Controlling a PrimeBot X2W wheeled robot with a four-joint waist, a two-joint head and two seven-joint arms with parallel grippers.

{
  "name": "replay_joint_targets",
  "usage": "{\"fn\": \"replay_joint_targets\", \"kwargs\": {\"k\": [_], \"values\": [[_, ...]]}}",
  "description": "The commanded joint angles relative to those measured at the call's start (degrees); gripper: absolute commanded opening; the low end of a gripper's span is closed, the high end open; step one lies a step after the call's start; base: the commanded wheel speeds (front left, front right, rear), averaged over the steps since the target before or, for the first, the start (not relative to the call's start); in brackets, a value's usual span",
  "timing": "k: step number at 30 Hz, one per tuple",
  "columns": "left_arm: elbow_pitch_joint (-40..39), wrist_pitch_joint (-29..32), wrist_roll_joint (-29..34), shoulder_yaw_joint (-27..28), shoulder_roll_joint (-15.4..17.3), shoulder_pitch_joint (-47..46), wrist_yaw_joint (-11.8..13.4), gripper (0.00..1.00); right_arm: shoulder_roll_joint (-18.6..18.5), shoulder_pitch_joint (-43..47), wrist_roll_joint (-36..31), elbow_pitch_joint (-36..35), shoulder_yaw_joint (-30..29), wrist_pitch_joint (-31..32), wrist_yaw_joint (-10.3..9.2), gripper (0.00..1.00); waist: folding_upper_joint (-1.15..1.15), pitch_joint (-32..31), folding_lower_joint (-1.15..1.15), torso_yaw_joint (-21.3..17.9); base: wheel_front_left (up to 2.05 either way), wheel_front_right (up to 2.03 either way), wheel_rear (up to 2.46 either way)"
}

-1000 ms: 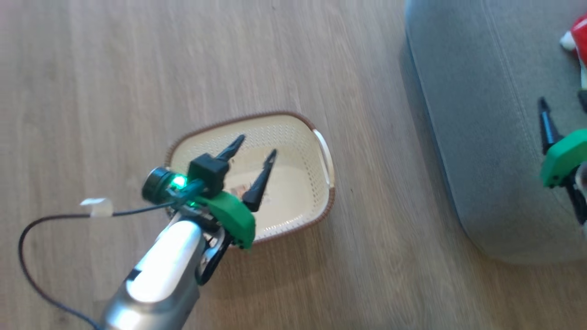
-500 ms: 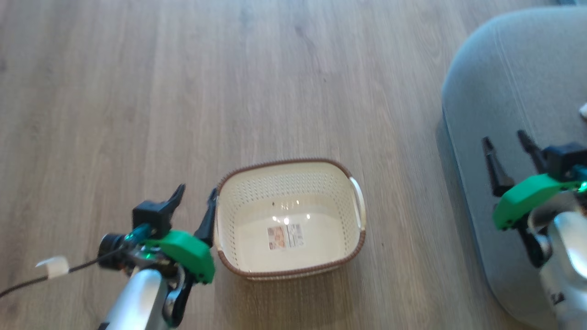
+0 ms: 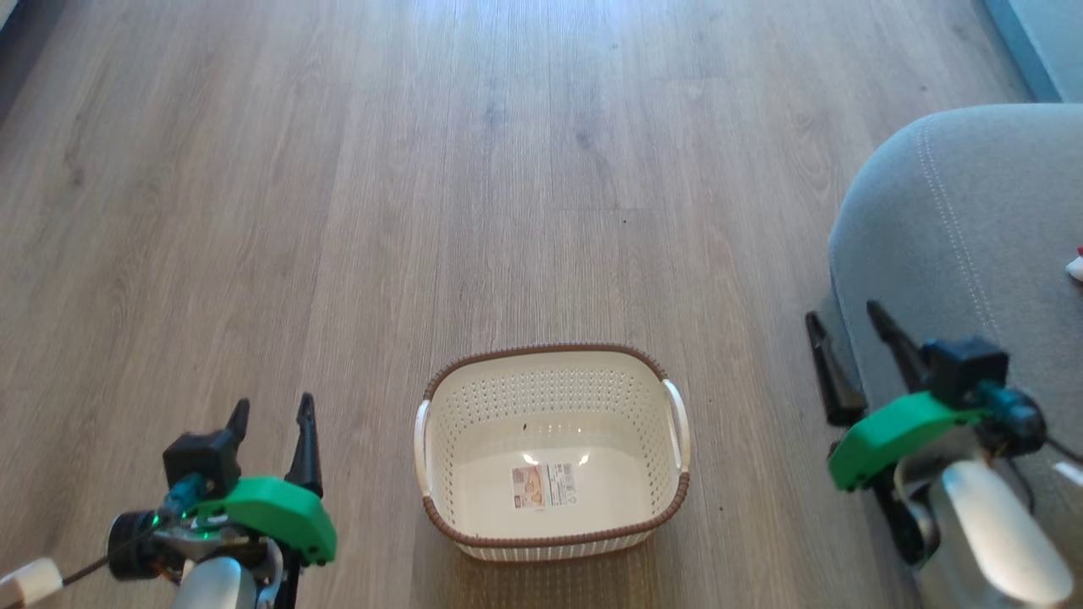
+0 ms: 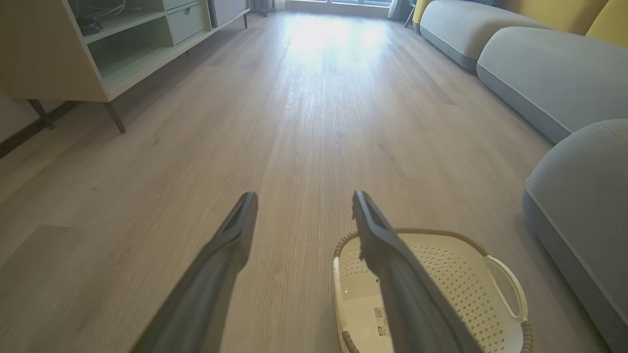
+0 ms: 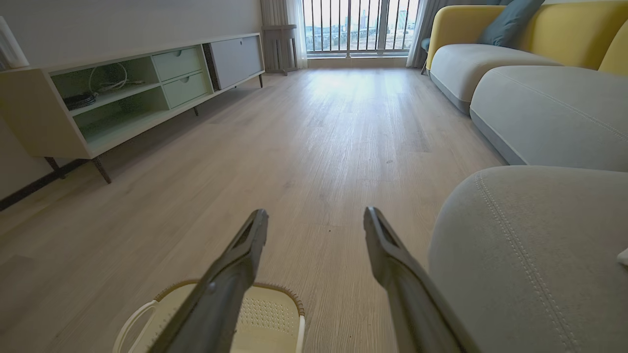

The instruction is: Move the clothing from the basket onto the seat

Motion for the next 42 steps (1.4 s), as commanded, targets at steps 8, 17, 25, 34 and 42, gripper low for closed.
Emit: {"fn": "replay_joint_targets", "kwargs": {"k": [8, 17, 25, 34, 42], "values": [[-5.35, -0.72, 3.23, 5.97, -1.29, 1.69, -0.60, 1.00, 3.05, 4.35, -2.37, -5.57, 0.08, -0.54, -0.01, 1.00, 0.00, -1.25, 0.01, -0.36, 0.00, 0.00, 0.00], [-11.31, -0.72, 5.69, 8.98, -2.63, 5.90, -3.31, 1.00, 5.15, 6.81, -4.64, -8.02, -3.45, -0.54, -0.01, 1.00, 0.00, -1.73, 0.01, -0.86, 0.00, 0.00, 0.00], [-12.18, -0.72, 6.71, 8.85, -3.15, 7.79, -5.02, 1.00, 6.32, 7.54, -6.14, -7.71, -6.13, -0.54, -0.01, 1.00, 0.00, -1.39, 0.01, -0.47, 0.00, 0.00, 0.00], [-11.09, -0.72, 5.99, 7.44, -3.22, 7.96, -4.92, 1.00, 7.27, 7.82, -6.71, -7.10, -7.36, -0.54, -0.01, 1.00, 0.00, -0.70, 0.01, -0.89, 0.00, 0.00, 0.00], [-10.73, -0.72, 5.72, 7.06, -3.23, 7.48, -4.57, 1.00, 7.39, 7.33, -6.88, -6.88, -7.50, -0.54, -0.01, 1.00, 0.00, -0.13, 0.01, -1.15, 0.00, 0.00, 0.00]]}}
